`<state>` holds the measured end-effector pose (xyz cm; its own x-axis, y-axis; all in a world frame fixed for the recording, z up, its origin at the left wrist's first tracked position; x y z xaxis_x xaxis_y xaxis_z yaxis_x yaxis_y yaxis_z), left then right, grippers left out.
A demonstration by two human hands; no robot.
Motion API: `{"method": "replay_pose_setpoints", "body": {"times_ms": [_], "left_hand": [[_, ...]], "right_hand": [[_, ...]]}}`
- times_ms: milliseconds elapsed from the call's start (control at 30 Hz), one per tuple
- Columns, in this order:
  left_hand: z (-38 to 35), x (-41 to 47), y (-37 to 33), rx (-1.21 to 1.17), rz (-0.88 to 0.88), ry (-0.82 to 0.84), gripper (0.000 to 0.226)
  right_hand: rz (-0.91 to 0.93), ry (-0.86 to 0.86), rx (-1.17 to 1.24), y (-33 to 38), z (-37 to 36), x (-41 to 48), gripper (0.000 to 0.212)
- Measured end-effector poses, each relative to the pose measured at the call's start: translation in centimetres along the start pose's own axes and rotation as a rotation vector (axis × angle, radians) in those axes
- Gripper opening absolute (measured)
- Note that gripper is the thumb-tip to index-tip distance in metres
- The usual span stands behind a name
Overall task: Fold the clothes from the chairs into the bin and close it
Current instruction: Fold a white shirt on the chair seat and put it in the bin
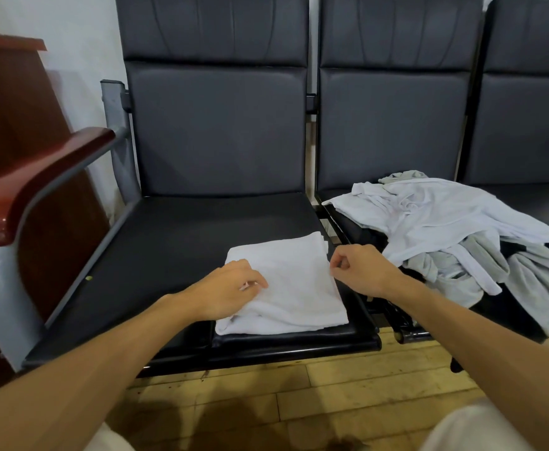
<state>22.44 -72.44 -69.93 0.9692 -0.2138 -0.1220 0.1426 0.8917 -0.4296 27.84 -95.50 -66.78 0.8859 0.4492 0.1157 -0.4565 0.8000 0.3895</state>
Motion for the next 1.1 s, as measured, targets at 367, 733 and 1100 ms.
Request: {"method": "replay_pose_setpoints", "body": {"times_ms": [367,733,1100], "left_hand": [[0.0,-1.8,2.6,0.116,0.186,0.282,0.042],[2.3,-1.9,7.8,0.238,0.588,-0.105,0.045],[1.1,-0.8,6.7,-0.269,0.673,-0.019,0.040]], "right_hand": [[0.080,0.383,-0.296,1.1,-5.6,3.2,0.060],[0.013,0.173,-0.456,2.8,-4.8,4.0,0.048],[-0.179,0.460,-0.291,3.8,-6.4,2.9,0.035]]}}
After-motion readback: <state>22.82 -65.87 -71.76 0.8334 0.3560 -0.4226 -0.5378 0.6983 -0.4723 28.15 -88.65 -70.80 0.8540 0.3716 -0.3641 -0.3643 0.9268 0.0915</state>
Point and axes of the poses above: each hand's wrist, its own x-axis towards the middle knuckle, its own z-axis out of the back of the hand, y = z × x, the point moved 5 cm from there along x, towards the middle knuckle, and after that the axes turned 8 degrees about z, right-handed, at the moved point
